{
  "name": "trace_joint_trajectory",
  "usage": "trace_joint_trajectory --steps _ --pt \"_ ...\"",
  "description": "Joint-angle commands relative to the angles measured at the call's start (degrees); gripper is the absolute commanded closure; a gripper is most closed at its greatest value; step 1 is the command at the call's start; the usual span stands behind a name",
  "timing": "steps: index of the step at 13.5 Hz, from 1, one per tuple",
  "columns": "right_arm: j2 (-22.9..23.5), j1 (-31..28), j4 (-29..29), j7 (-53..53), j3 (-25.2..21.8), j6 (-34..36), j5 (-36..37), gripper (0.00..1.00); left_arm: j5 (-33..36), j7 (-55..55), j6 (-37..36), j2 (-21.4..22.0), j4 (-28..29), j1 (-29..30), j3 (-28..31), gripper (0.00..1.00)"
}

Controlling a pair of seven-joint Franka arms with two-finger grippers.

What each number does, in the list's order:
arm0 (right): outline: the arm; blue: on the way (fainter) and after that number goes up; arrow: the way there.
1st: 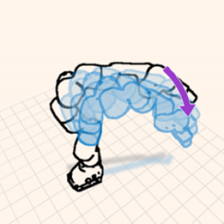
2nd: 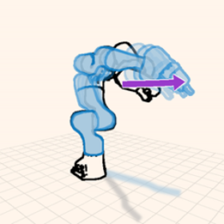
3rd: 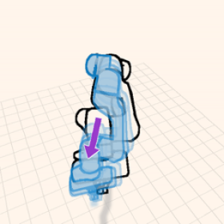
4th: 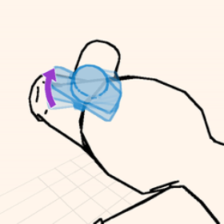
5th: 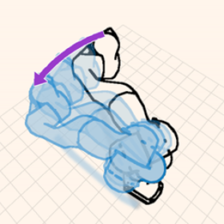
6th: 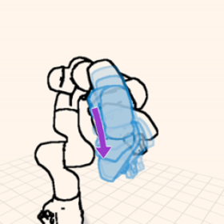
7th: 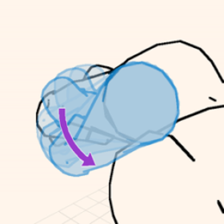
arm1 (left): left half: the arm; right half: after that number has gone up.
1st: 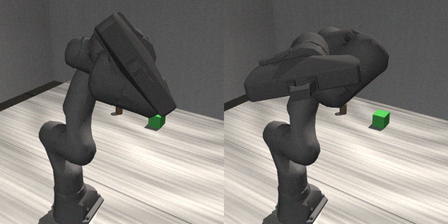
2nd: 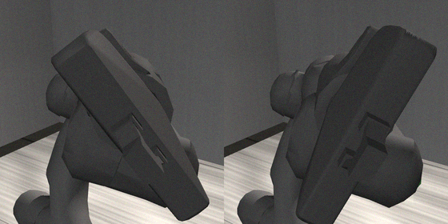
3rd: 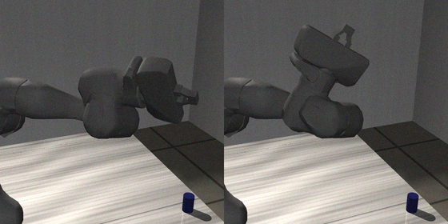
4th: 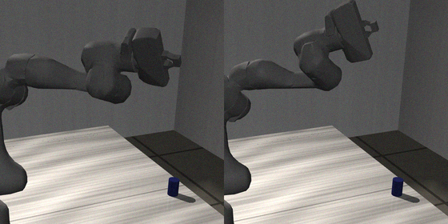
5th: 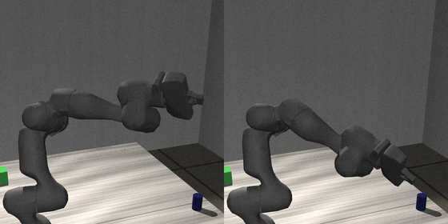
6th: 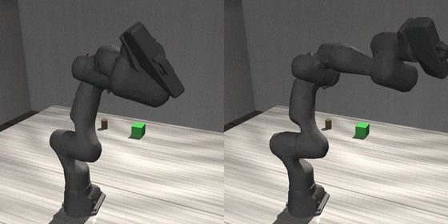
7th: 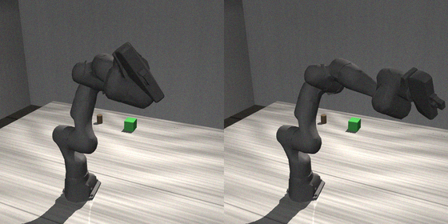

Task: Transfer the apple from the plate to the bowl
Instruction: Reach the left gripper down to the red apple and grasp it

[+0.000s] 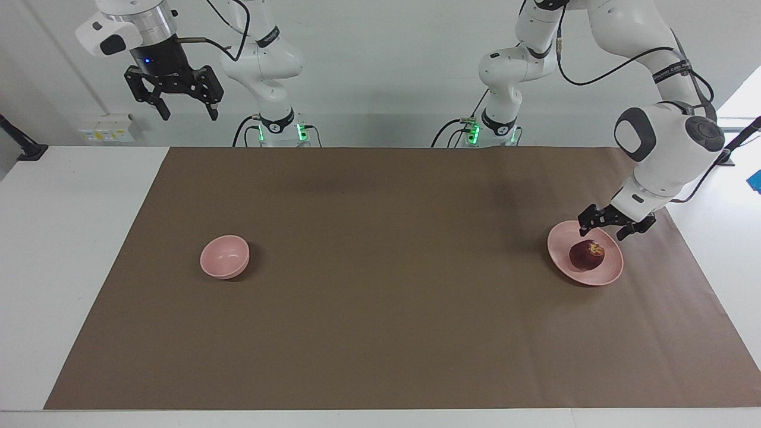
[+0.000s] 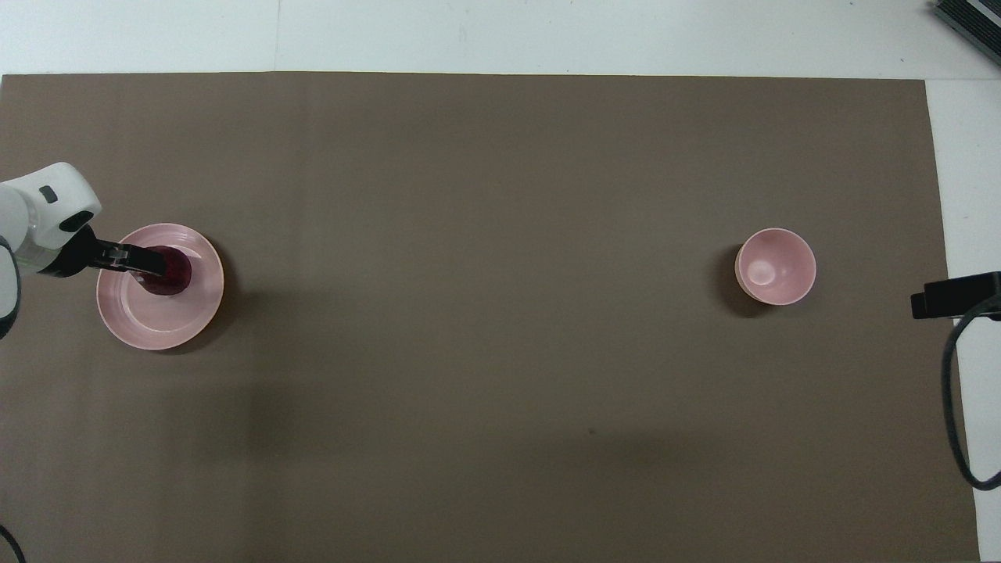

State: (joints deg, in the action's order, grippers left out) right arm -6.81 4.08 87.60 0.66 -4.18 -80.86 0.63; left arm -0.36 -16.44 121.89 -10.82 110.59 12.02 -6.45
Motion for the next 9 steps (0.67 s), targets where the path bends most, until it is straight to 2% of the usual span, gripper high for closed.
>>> trace_joint_trajectory --steps 1,9 --pt "-0.8 -0.6 1.0 0.5 0.1 0.0 -0.7 0.00 2.3 -2.8 5.5 -3.2 0.8 0.6 -0.3 0.00" --pt "-0.8 -0.6 1.0 0.5 0.1 0.0 -0.7 0.00 2.3 -3.5 14.1 -6.5 4.3 0.8 -0.3 0.00"
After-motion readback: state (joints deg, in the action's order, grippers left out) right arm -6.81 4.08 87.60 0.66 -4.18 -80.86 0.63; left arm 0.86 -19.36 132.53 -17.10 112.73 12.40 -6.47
